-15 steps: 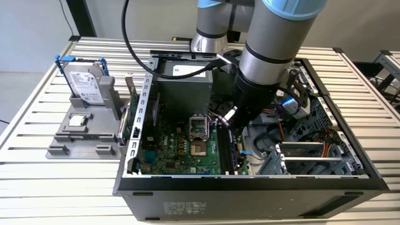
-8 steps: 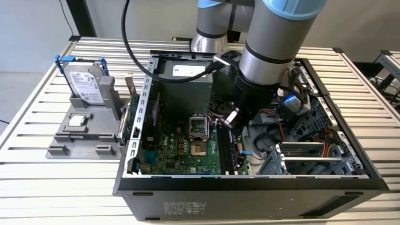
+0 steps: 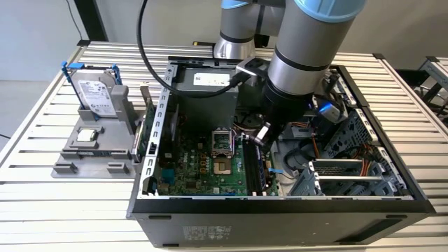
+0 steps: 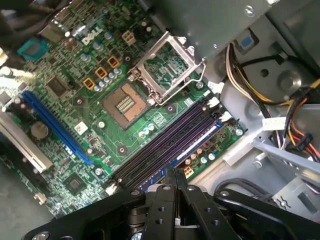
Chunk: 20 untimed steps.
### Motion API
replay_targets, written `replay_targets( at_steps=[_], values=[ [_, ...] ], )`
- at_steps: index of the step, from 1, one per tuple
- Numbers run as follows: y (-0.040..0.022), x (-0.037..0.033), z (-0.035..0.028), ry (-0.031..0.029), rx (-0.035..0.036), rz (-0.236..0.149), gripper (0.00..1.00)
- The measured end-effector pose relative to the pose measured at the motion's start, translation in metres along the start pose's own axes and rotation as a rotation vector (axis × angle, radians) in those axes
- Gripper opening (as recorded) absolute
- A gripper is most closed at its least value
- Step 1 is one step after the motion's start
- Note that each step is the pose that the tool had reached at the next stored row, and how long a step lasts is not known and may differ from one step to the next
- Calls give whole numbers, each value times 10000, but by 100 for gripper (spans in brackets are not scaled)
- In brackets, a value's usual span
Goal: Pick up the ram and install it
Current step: 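Press down the ram until it locks into place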
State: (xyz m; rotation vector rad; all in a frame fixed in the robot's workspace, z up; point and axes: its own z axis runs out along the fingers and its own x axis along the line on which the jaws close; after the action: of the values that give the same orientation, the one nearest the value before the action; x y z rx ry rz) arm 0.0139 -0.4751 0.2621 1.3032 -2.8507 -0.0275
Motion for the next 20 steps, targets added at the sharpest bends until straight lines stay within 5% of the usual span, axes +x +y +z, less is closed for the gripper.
replay_targets(
  at_steps=[10,20],
  values=[
    [0,0,0,29,0,-1537,0],
    [-1,0,0,46,-1,-2594,0]
  ],
)
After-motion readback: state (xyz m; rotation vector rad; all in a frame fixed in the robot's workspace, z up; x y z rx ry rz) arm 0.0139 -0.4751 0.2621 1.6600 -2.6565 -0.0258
